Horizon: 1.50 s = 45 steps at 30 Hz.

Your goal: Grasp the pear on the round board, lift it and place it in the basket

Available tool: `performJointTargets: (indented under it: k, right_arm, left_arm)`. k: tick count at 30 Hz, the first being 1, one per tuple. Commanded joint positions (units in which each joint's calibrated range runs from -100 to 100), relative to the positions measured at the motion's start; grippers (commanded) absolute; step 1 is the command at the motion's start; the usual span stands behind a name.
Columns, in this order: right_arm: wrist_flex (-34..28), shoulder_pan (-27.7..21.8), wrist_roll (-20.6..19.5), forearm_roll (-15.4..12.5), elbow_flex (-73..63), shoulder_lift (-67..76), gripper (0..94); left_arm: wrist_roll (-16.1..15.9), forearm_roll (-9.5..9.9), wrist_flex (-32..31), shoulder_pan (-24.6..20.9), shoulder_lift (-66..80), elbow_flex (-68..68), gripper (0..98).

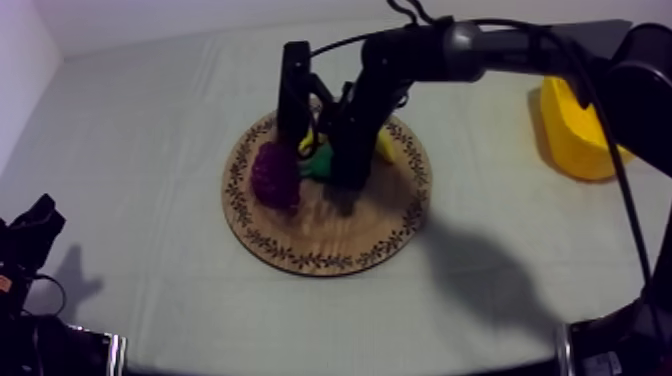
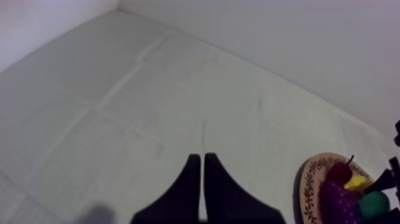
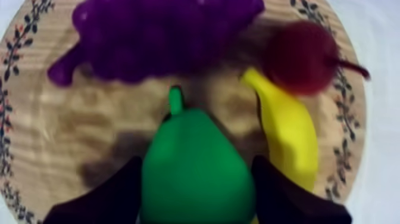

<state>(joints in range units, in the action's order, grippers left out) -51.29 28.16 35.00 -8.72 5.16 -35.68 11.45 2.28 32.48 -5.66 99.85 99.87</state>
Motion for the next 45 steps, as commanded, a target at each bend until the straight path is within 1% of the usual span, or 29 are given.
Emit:
performJointTargets:
  k: [1,5,7,9,13,18,25,29,33,38,45]
  right_arm:
    - [0.83,-0.62,0.06,-0.42,0.86,3.74,36.9]
    - [1.78,-2.69,-0.33,-0.33,2.55,11.23,37.4]
    - [2.7,-4.12,-1.32,0.04,3.14,15.4,37.5]
    - [4.39,-5.91,-3.16,0.96,3.92,19.67,37.7]
    - [9.11,-10.52,-8.61,4.39,6.09,27.3,37.8]
    - [14.14,-17.81,-17.68,10.24,8.64,34.2,37.7]
    - [17.61,-27.65,-25.68,13.43,14.48,39.95,37.4]
    - [18.38,-31.36,-30.16,15.63,19.44,41.1,37.6]
    - [19.33,-33.97,-34.54,18.29,24.79,40.8,37.1]
    - [20.85,-35.49,-37.06,20.44,30.09,38.57,36.4]
    - [22.68,-36.35,-37.96,21.34,34.19,35.11,35.8]
  left_arm:
    - [0.0,0.0,0.01,-0.02,-0.02,0.02,0.1]
    - [0.0,0.0,0.01,-0.02,-0.02,0.02,0.1]
    - [0.0,0.0,0.01,-0.02,-0.02,0.02,0.1]
    - [0.0,0.0,0.01,-0.02,-0.02,0.02,0.1]
    - [0.0,0.0,0.01,-0.02,-0.02,0.02,0.1]
    - [0.0,0.0,0.01,-0.02,-0.02,0.02,0.1]
    - [0.0,0.0,0.01,-0.02,-0.02,0.02,0.1]
    - [0.0,0.0,0.01,-0.02,-0.02,0.02,0.1]
    - [0.0,0.0,0.01,-0.02,-0.02,0.02,0.1]
    - [0.0,0.0,0.01,-0.02,-0.02,0.02,0.1]
    - [0.02,0.0,0.01,-0.02,-0.02,0.02,0.1]
